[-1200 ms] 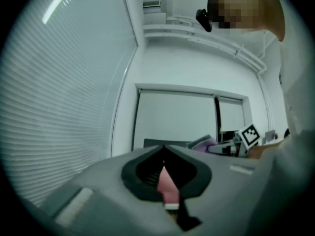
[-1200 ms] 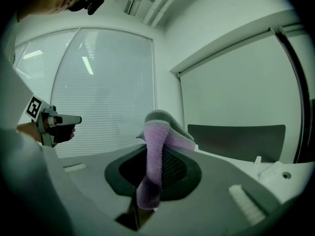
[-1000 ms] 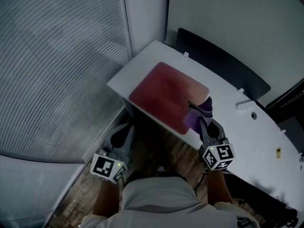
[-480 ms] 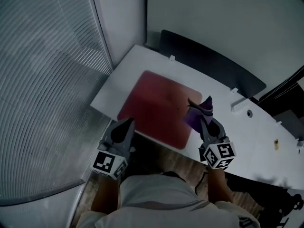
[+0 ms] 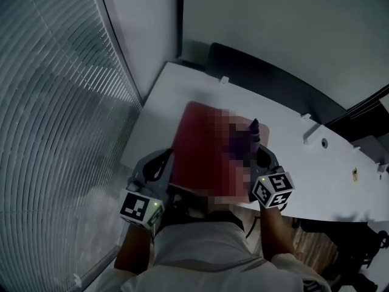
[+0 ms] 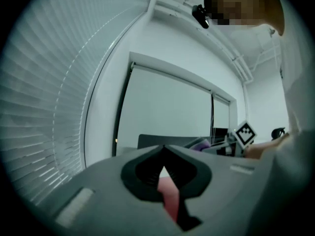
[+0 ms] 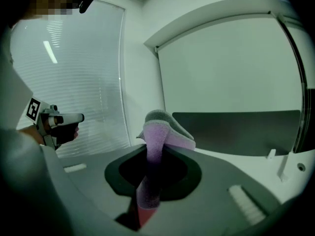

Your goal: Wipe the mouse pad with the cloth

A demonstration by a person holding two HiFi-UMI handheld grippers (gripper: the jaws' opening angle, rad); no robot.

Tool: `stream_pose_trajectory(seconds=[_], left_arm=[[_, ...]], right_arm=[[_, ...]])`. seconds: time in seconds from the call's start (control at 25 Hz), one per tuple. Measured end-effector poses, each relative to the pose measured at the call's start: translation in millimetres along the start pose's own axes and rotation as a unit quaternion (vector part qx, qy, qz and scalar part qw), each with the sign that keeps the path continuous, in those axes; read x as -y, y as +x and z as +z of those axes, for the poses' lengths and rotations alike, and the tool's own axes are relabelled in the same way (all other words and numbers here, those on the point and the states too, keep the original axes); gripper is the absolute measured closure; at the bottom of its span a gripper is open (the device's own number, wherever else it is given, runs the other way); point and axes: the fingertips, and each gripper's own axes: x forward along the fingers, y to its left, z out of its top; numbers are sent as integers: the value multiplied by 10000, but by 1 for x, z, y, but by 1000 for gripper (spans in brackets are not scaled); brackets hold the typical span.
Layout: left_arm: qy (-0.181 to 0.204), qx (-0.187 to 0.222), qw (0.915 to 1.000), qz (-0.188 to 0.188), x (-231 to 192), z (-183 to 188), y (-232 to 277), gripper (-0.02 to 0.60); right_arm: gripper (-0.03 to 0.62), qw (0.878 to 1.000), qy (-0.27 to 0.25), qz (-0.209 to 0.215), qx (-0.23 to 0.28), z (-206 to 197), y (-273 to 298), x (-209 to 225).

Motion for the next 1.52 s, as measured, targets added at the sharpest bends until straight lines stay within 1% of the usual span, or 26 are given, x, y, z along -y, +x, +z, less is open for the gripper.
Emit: stream_pose_trajectory(seconds=[0.08, 0.16, 0.24, 0.36, 0.44, 0.56, 0.64, 0.72, 0.8, 0.88, 0.96, 1.04, 1.2, 1.36, 1.52], left_arm=[[-40, -73, 9999, -59, -16, -13, 3, 580], [-168, -134, 9998, -10, -26, -21, 5, 580], [-256, -198, 9995, 58, -30, -23, 10, 580], [-269, -217, 9993, 120, -34, -24, 19, 580], [-293, -220, 9992, 171, -36, -29, 23, 580], [-327, -300, 9986, 302, -37, -35, 26, 580], [-319, -398, 9979, 402, -35, -32, 27, 580], [-325, -511, 9969, 492, -34, -29, 25, 580], [-353, -585, 9961, 554, -36, -32, 25, 580], [-369, -565, 9961, 574, -39, -36, 26, 580], [-377, -546, 9962, 569, -40, -39, 28, 580], [-379, -543, 9962, 557, -40, -39, 31, 580], [-373, -540, 9967, 477, -33, -44, 44, 580], [-373, -485, 9977, 305, -10, -44, 56, 580], [-320, -471, 9982, 177, 16, -35, 69, 580]], right_arm=[[546, 9998, -86, -29, -177, -11, 35, -12], [546, 9990, -278, -20, -348, -19, 68, -22], [546, 9982, -339, 161, -460, -22, 100, -30], [546, 9961, -41, 657, -589, -28, 149, -42], [546, 9923, 195, 982, -725, -40, 183, -53], [546, 9873, 211, 1214, -1000, -58, 226, -68], [546, 9842, 224, 1381, -1082, -61, 248, -76], [546, 9806, 414, 1494, -1203, -67, 269, -79], [546, 9791, 565, 1358, -1404, -83, 289, -67], [546, 9786, 698, 1064, -1616, -104, 302, -44], [546, 9769, 811, 778, -1820, -117, 301, -21], [546, 9757, 780, 524, -1977, -120, 294, 0], [546, 9736, 712, 224, -2156, -133, 276, 37], [546, 9718, 688, -126, -2250, -153, 244, 73], [546, 9694, 695, -376, -2324, -162, 204, 110]])
